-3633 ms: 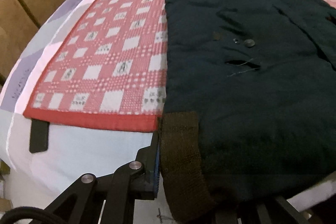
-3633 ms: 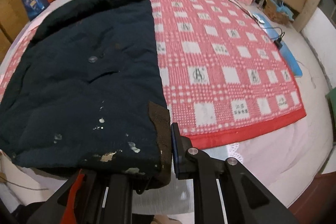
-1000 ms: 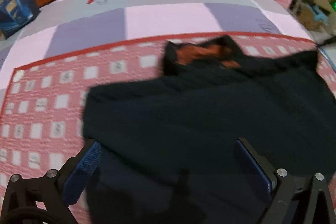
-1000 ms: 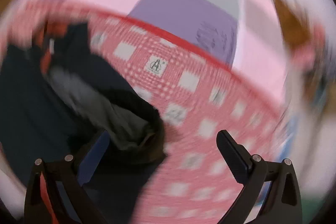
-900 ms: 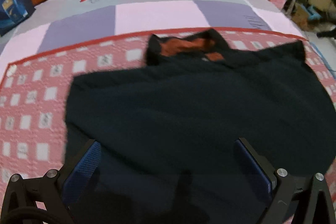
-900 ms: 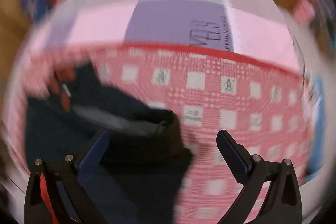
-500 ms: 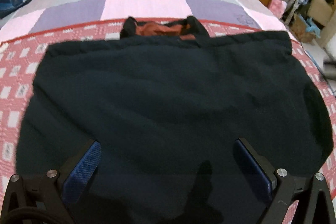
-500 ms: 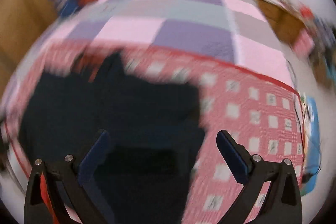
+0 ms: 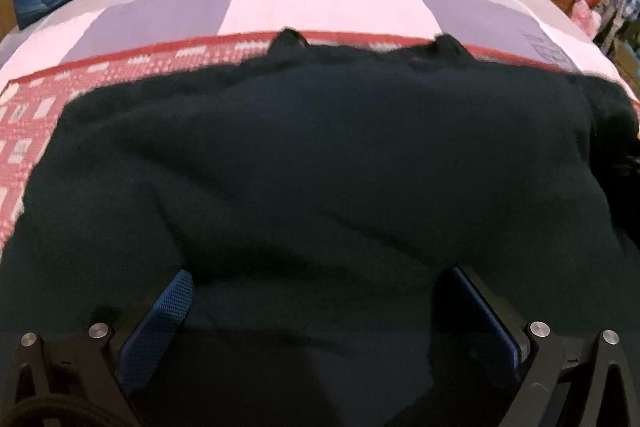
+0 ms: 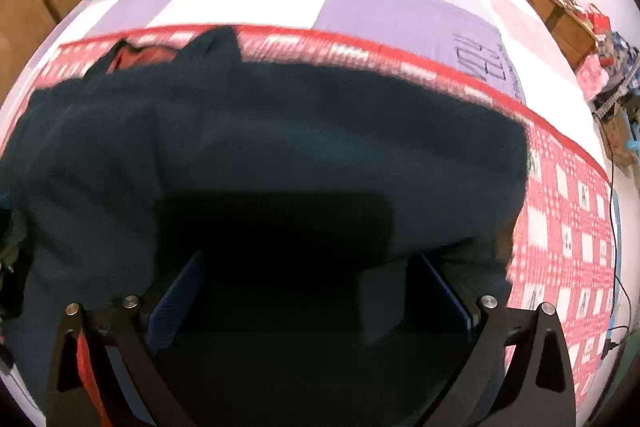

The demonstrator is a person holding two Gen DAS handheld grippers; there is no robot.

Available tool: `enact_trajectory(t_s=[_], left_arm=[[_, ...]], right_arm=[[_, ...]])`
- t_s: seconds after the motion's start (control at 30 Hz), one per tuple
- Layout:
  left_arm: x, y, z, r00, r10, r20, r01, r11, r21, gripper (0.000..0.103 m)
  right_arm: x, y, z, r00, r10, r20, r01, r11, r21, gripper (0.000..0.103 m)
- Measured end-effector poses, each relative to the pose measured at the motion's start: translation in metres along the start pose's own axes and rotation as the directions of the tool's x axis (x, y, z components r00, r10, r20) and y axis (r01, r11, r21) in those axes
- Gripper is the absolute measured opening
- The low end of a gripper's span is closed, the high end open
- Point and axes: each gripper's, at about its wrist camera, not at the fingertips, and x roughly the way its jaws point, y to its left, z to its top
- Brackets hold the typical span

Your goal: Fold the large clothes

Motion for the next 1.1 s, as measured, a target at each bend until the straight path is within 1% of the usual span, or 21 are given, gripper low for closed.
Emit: enact_trajectory(t_s=[0.07, 0.13, 0.2, 0.23, 0.27, 0.33, 0.37, 0.43, 0.47, 0.5, 0.6, 0.67, 0.73, 0.77, 0.8, 0.87, 0.9, 0.93, 1.0, 1.03, 1.1], left_arm=[[-0.008, 0.002, 0.005, 1.0, 0.002, 0.007, -0.002, 0.999, -0.033, 0.103], [-0.019, -0.002, 0.001, 0.999, -0.032, 0.043, 0.034, 0.999, -0.035, 0.103], [-0.017, -0.011, -0.003, 0.998, -0.04, 0.054, 0.041, 0.999, -0.001, 0.103], [-0.007, -0.017, -0.003, 0.999, -0.02, 0.037, 0.019, 0.999, 0.03, 0.103], [0.002, -0.018, -0.001, 1.0, -0.014, 0.026, 0.013, 0.999, 0.036, 0.103], [0.016, -0.012, 0.009, 1.0, -0.015, 0.017, 0.015, 1.0, 0.005, 0.103], [0.023, -0.008, 0.016, 1.0, -0.008, 0.01, 0.008, 1.0, -0.016, 0.103], [0.037, 0.001, 0.031, 1.0, 0.011, -0.016, -0.012, 0.999, -0.049, 0.103], [0.043, 0.004, 0.038, 0.999, 0.023, -0.027, -0.025, 0.998, -0.049, 0.103], [0.049, 0.008, 0.045, 0.998, 0.042, -0.037, -0.044, 0.998, -0.037, 0.103], [0.059, 0.025, 0.061, 0.99, 0.119, -0.069, -0.122, 0.992, -0.043, 0.103], [0.061, 0.058, 0.068, 0.975, 0.192, -0.115, -0.207, 0.969, -0.134, 0.103], [0.057, 0.083, 0.063, 0.97, 0.188, -0.153, -0.22, 0.949, -0.225, 0.103], [0.052, 0.087, 0.059, 0.973, 0.172, -0.153, -0.205, 0.948, -0.241, 0.103], [0.04, 0.082, 0.053, 0.98, 0.151, -0.133, -0.177, 0.959, -0.22, 0.103], [0.013, 0.057, 0.038, 0.99, 0.129, -0.056, -0.135, 0.983, -0.126, 0.103], [-0.001, 0.04, 0.03, 0.993, 0.112, -0.023, -0.113, 0.99, -0.08, 0.103], [-0.02, 0.013, 0.016, 0.998, 0.065, 0.02, -0.065, 0.998, -0.027, 0.103], [-0.038, -0.021, -0.004, 0.999, -0.011, 0.039, 0.01, 1.0, 0.023, 0.103], [-0.045, -0.043, -0.02, 0.997, -0.062, 0.043, 0.061, 0.997, 0.042, 0.103], [-0.046, -0.063, -0.037, 0.996, -0.082, 0.033, 0.08, 0.995, 0.054, 0.103]], right_arm=[[-0.005, -0.002, 0.002, 1.0, -0.003, -0.002, 0.003, 1.0, 0.026, 0.103], [-0.028, 0.004, -0.009, 0.998, -0.027, 0.063, 0.025, 0.999, 0.031, 0.103], [-0.053, 0.019, -0.028, 0.99, 0.013, 0.142, -0.014, 1.0, 0.009, 0.103], [-0.057, 0.029, -0.034, 0.988, 0.027, 0.152, -0.025, 1.0, -0.015, 0.103], [-0.057, 0.042, -0.041, 0.988, 0.032, 0.151, -0.023, 0.998, -0.06, 0.103], [-0.036, 0.065, -0.039, 0.993, -0.017, 0.118, 0.035, 0.989, -0.146, 0.103], [-0.024, 0.067, -0.03, 0.995, -0.016, 0.1, 0.03, 0.99, -0.141, 0.103], [-0.004, 0.055, -0.005, 0.998, 0.002, 0.067, 0.002, 0.998, -0.055, 0.103], [0.008, 0.044, 0.013, 0.999, -0.001, 0.034, 0.0, 1.0, 0.022, 0.103], [0.014, 0.039, 0.022, 1.0, 0.0, 0.022, -0.001, 0.998, 0.055, 0.103], [0.028, 0.03, 0.043, 0.997, -0.07, 0.013, 0.07, 0.996, 0.046, 0.103], [0.029, 0.015, 0.048, 0.995, -0.093, 0.023, 0.09, 0.991, 0.103, 0.103], [0.026, -0.007, 0.045, 0.997, -0.072, 0.015, 0.067, 0.976, 0.206, 0.103], [0.018, -0.009, 0.039, 0.998, -0.066, 0.017, 0.061, 0.975, 0.215, 0.103], [0.01, -0.007, 0.036, 0.996, -0.082, 0.027, 0.075, 0.977, 0.201, 0.103], [-0.025, 0.013, 0.016, 0.984, -0.136, 0.113, 0.123, 0.986, 0.112, 0.103], [-0.048, 0.028, 0.0, 0.973, -0.136, 0.189, 0.127, 0.99, 0.061, 0.103], [-0.061, 0.035, -0.011, 0.962, -0.134, 0.238, 0.126, 0.991, 0.047, 0.103], [-0.092, 0.063, -0.047, 0.927, -0.097, 0.362, 0.089, 0.995, 0.039, 0.103], [-0.094, 0.076, -0.056, 0.931, -0.062, 0.359, 0.059, 0.998, 0.021, 0.103], [-0.079, 0.098, -0.066, 0.967, -0.038, 0.253, 0.04, 0.999, 0.0, 0.103]])
